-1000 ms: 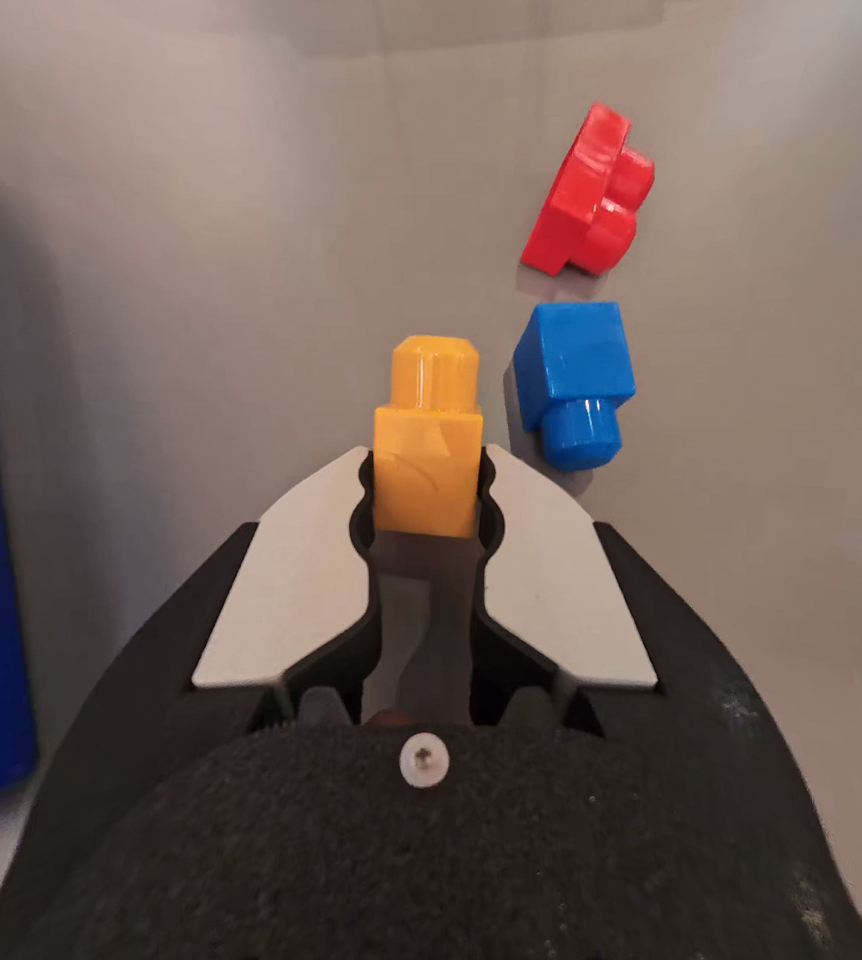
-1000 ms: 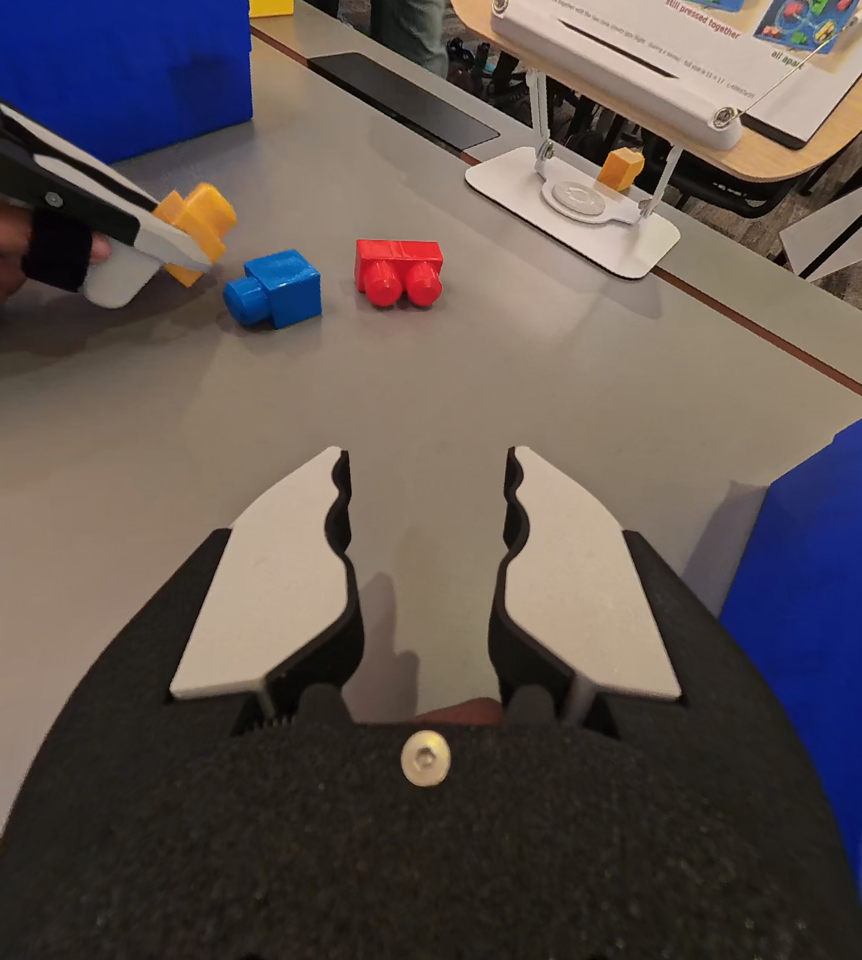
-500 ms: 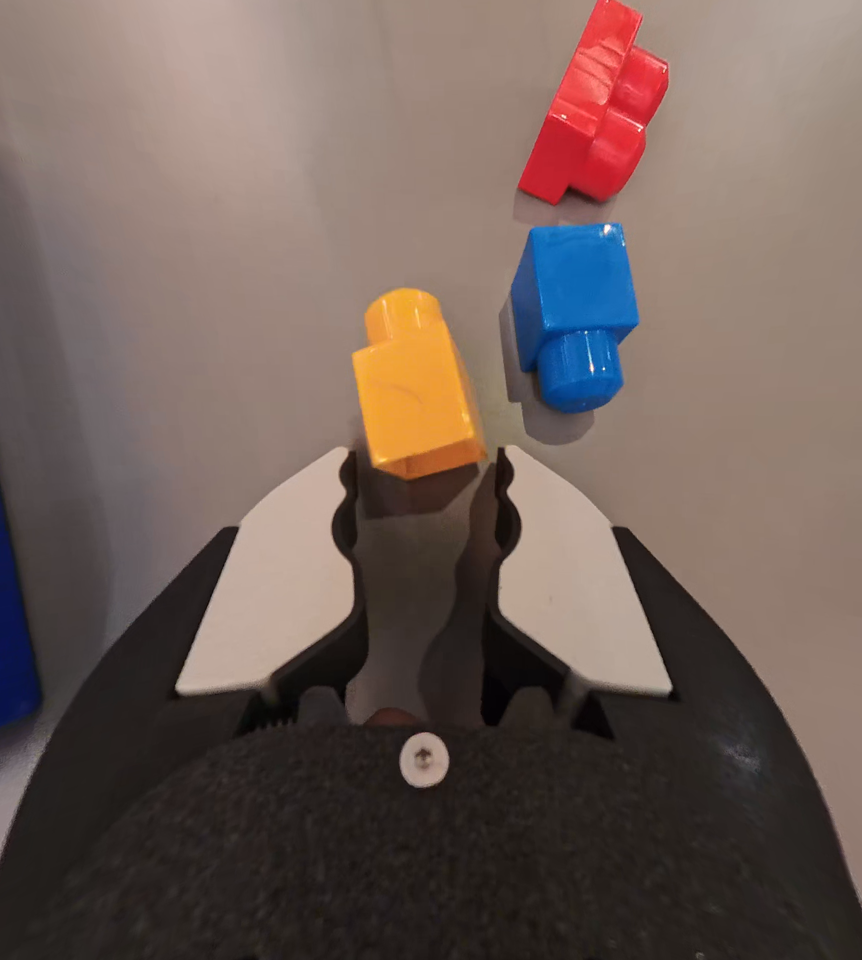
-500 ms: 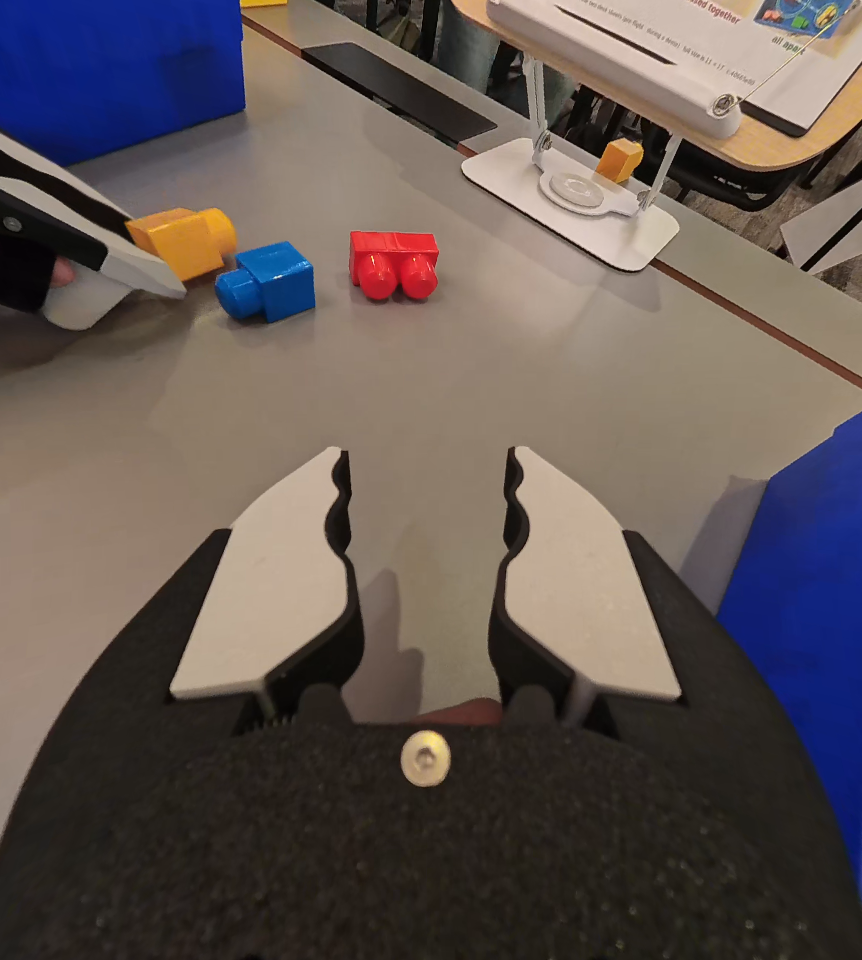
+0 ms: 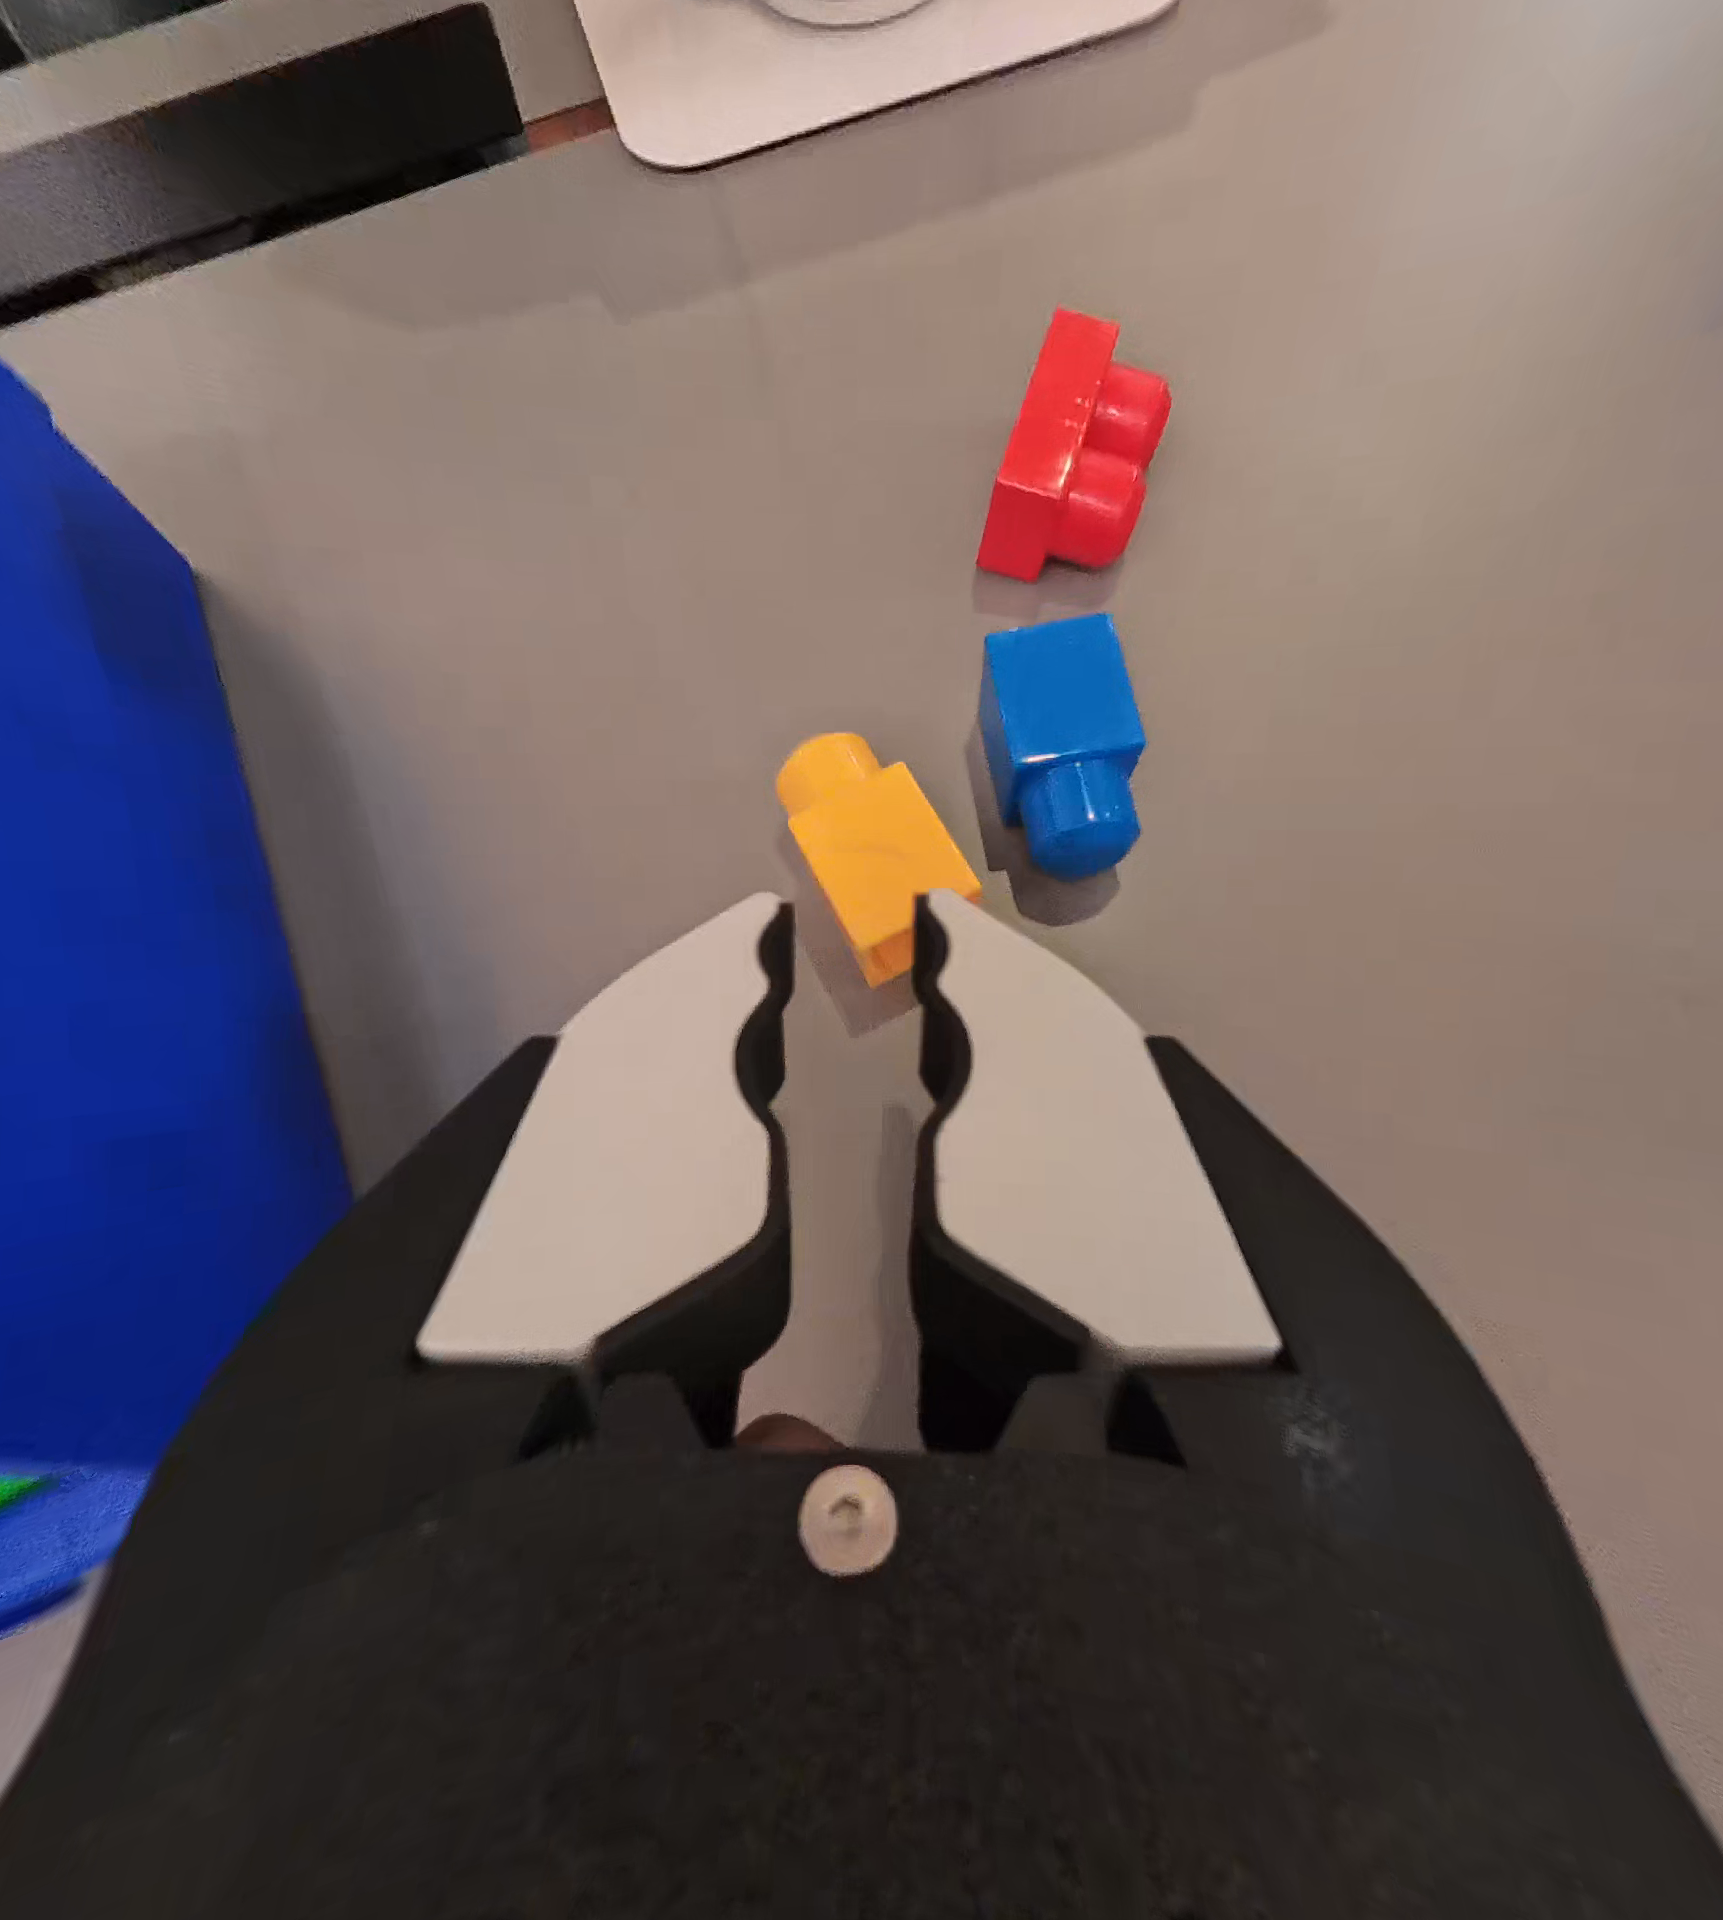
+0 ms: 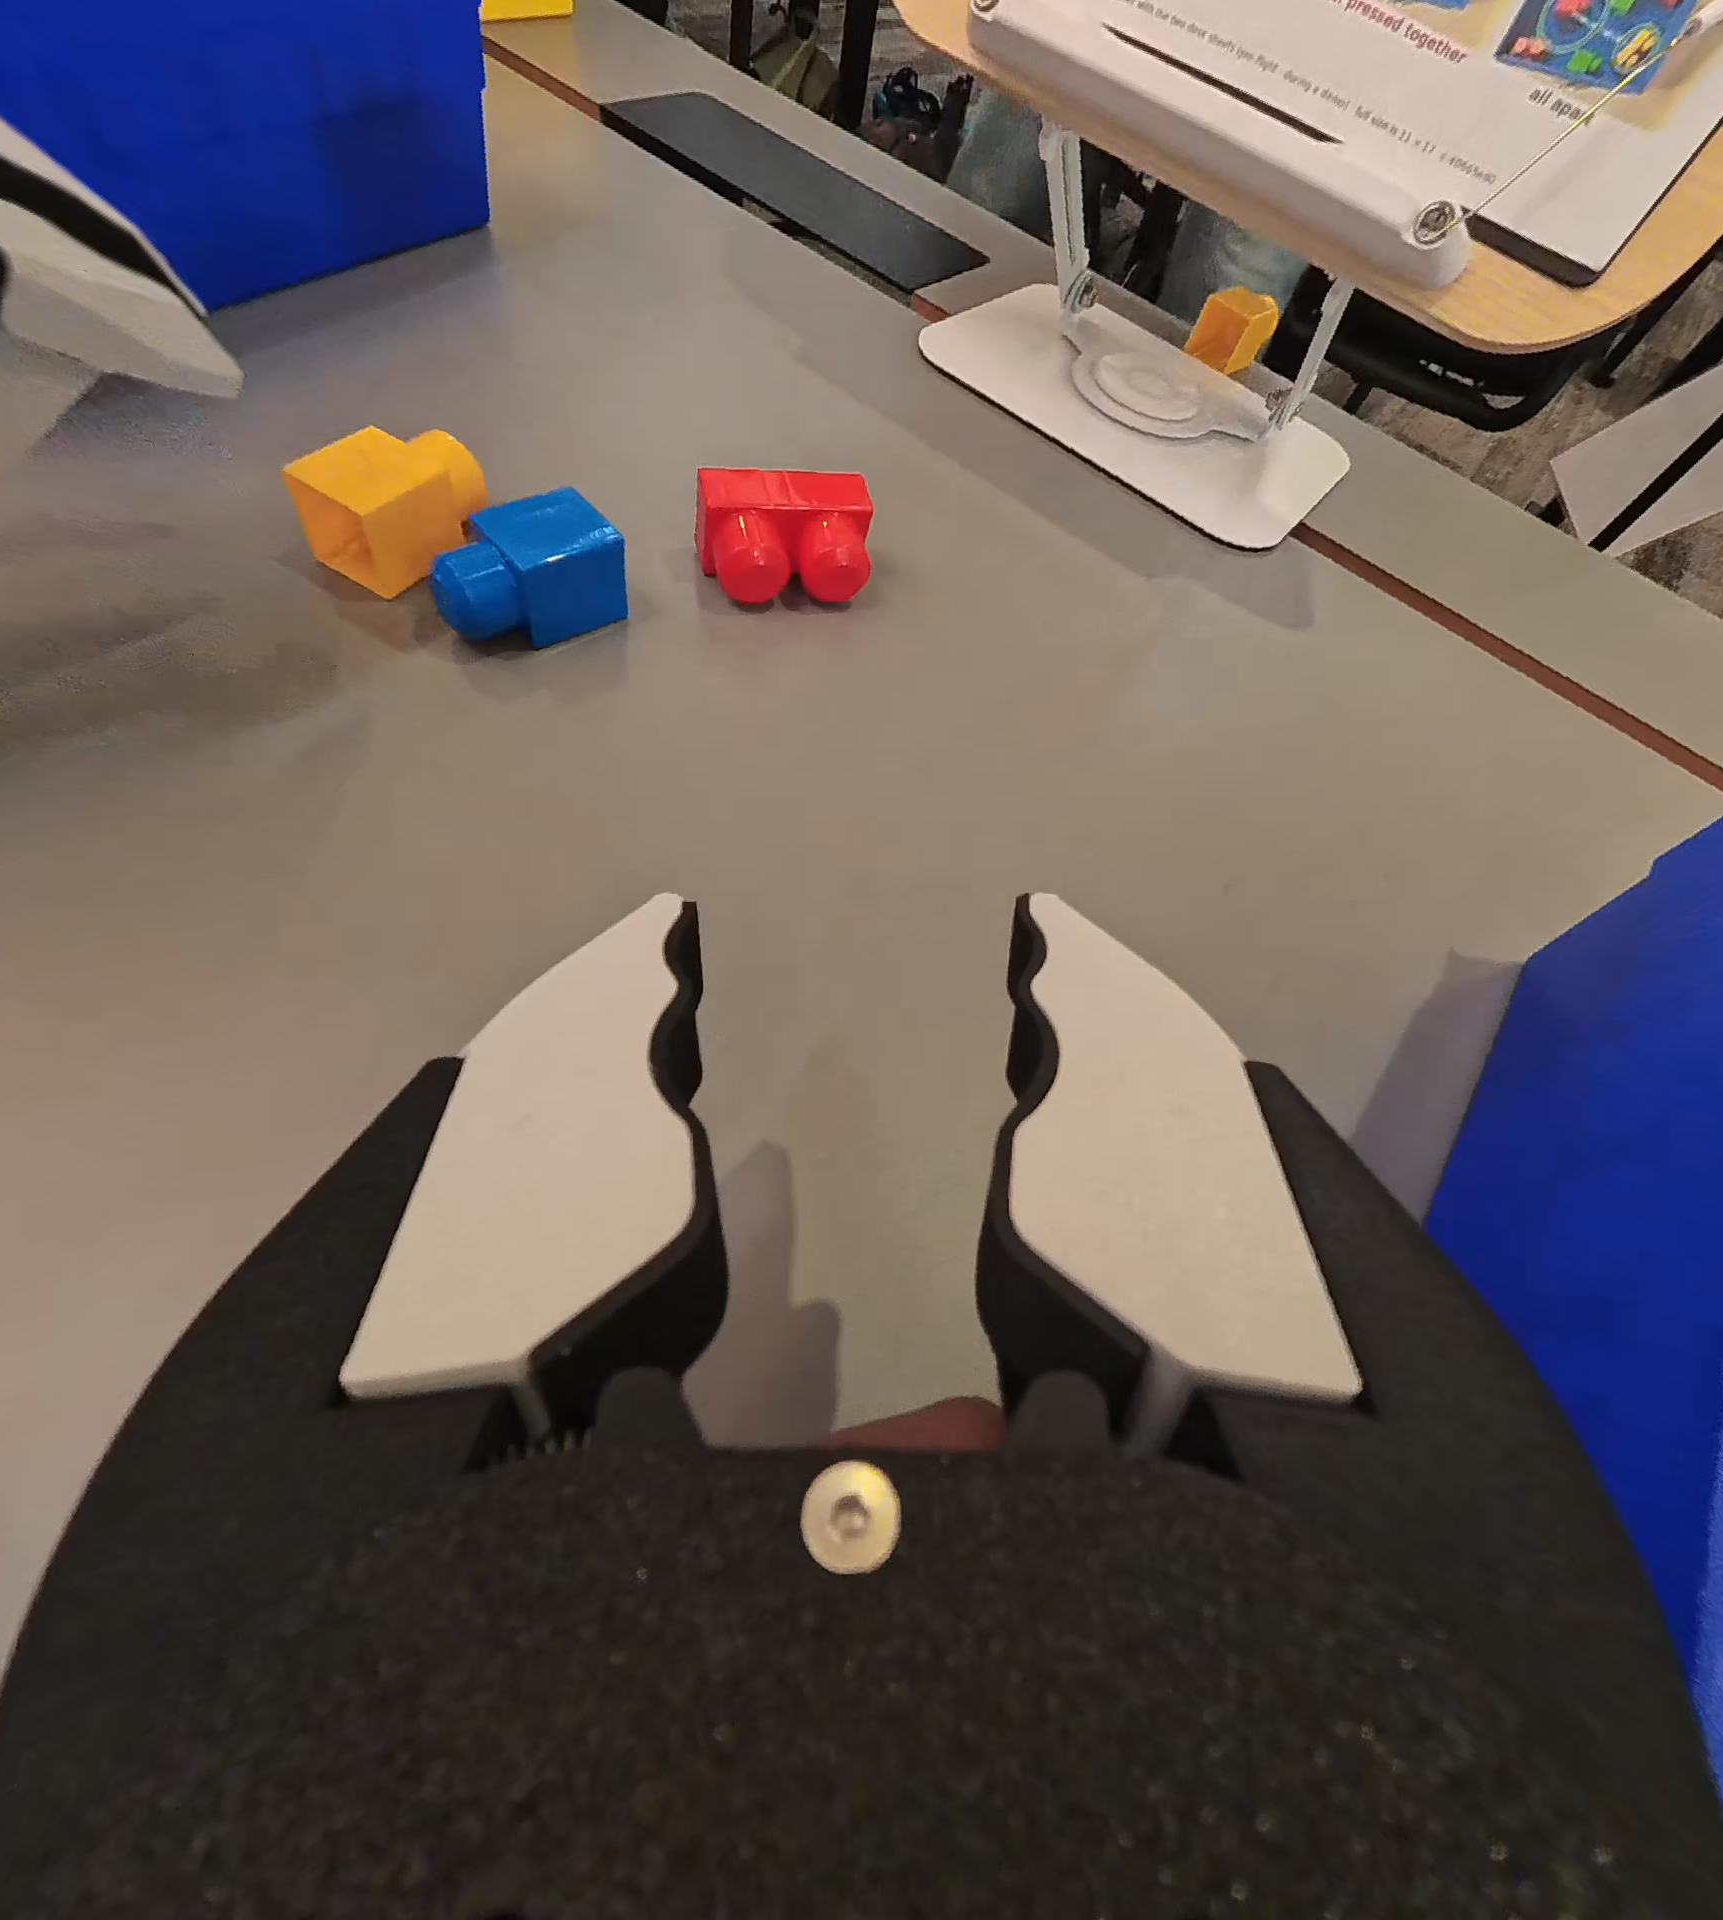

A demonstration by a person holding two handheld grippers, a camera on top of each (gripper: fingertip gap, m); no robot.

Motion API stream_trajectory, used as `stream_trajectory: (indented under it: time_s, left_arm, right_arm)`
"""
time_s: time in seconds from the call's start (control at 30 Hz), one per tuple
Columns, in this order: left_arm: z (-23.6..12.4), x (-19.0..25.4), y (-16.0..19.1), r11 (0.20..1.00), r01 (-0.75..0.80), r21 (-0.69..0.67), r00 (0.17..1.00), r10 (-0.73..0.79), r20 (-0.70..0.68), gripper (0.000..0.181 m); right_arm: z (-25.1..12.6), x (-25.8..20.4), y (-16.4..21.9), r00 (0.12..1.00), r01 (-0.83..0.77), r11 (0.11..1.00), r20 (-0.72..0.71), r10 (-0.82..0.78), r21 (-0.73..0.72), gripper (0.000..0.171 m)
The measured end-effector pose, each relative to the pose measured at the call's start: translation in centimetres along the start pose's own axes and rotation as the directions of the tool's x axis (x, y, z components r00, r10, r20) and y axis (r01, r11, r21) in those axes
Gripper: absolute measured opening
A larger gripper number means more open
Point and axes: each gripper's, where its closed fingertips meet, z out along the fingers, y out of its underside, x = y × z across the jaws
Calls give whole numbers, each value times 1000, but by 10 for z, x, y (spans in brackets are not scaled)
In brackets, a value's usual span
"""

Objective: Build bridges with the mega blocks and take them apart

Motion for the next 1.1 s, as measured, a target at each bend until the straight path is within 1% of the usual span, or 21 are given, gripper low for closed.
stream_trajectory:
  time_s: [0.03, 0.07, 0.1, 0.17, 0.27, 0.37, 0.43, 0.5, 0.83, 0.87, 0.9, 0.93, 0.97, 1.07, 1.1]
  left_arm:
    - [4, 0, -1, 999, -42, -15, 999, 42, 7, 14]
    - [8, 0, -1, 997, -76, -24, 997, 76, 13, 3]
    - [12, -1, -2, 995, -92, -27, 996, 92, 19, 0]
    - [21, 1, -2, 997, -63, -43, 998, 63, -9, 0]
    - [27, 9, -3, 999, 21, -45, 998, -24, -65, 0]
    - [30, 8, 4, 997, 20, -69, 999, -23, -43, 0]
    - [32, 13, 12, 996, 24, -89, 997, -30, -66, 0]
    - [30, 13, 13, 997, 44, -71, 997, -48, -60, 0]
    - [19, 14, 22, 997, 43, -71, 997, -47, -62, 0]
    - [18, 14, 22, 996, 46, -73, 996, -51, -68, 5]
    - [17, 14, 21, 996, 49, -72, 996, -54, -72, 17]
    - [17, 13, 18, 996, 57, -64, 996, -61, -63, 35]
    - [17, 12, 15, 996, 63, -57, 997, -66, -52, 46]
    - [23, 13, 11, 992, 72, -99, 997, -74, -21, 57]
    - [26, 12, 10, 991, 67, -116, 998, -68, -4, 57]
  right_arm:
    - [0, 0, 0, 1000, 1, 1000, -1, -1, 1, 57]
    - [-1, 0, -1, 1000, 2, 1000, -2, -2, 1, 57]
    - [-1, 1, -1, 1000, 2, 1000, -3, -2, 3, 57]
    - [-2, 1, -2, 1000, 1, 1000, -5, -1, 5, 57]
    - [-3, 3, -3, 1000, 4, 1000, -11, -4, 5, 57]
    - [-4, 4, -3, 1000, 2, 1000, -14, -2, 8, 57]
    - [-4, 5, -3, 1000, -1, 1000, -14, 1, 8, 57]
    - [-3, 5, -2, 1000, -2, 1000, -13, 2, 5, 57]
    - [0, 1, 0, 1000, 1, 1000, -5, -1, -2, 57]
    - [0, 1, 0, 1000, 2, 1000, -4, -2, -4, 57]
    - [0, 1, 0, 1000, 3, 1000, -3, -3, -4, 57]
    - [0, 0, 0, 1000, 3, 1000, -4, -3, -3, 57]
    - [0, 0, 0, 1000, 2, 1000, -3, -2, -2, 57]
    - [-1, 0, 0, 1000, 1, 1000, -1, -1, -2, 57]
    - [-1, 0, 0, 1000, 1, 1000, -1, -1, -2, 57]
